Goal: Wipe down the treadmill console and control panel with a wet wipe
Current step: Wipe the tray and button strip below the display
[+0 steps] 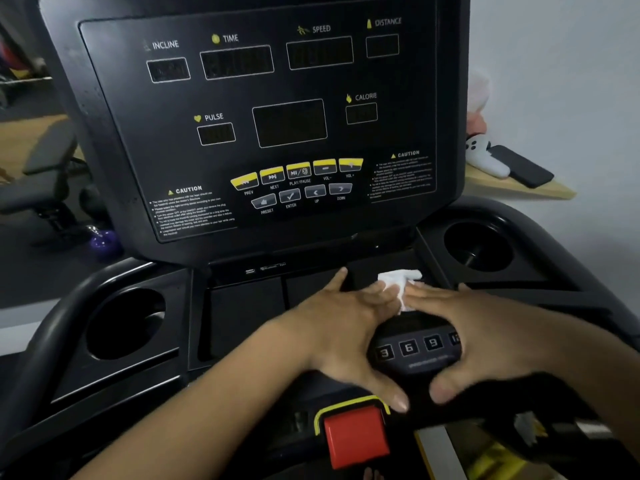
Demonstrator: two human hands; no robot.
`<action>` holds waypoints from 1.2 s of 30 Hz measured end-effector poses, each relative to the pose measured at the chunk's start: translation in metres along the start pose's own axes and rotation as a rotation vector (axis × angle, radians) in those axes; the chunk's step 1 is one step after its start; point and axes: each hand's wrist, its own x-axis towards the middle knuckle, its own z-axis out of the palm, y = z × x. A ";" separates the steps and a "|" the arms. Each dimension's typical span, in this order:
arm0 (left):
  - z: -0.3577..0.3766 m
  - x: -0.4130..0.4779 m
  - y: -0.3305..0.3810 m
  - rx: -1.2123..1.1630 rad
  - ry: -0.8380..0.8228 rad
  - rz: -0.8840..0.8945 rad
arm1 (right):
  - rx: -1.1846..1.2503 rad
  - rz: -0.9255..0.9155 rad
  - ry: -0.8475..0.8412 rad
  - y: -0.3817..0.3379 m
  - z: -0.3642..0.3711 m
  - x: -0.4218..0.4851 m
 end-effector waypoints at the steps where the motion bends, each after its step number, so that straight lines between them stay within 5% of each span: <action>1: -0.005 0.004 -0.005 -0.017 0.005 -0.005 | 0.038 0.015 -0.004 0.001 -0.009 0.007; 8: 0.005 -0.005 0.006 0.003 0.040 -0.030 | -0.041 -0.089 0.082 -0.001 0.008 0.007; 15: -0.005 0.020 0.000 -0.039 0.085 -0.089 | 0.021 0.028 0.180 -0.008 -0.005 0.031; 22: 0.009 -0.001 0.005 -0.113 0.106 -0.037 | -0.022 0.001 0.082 -0.011 -0.003 0.001; 36: 0.004 0.012 0.010 -0.046 0.121 -0.116 | -0.103 0.017 0.161 -0.009 0.003 0.020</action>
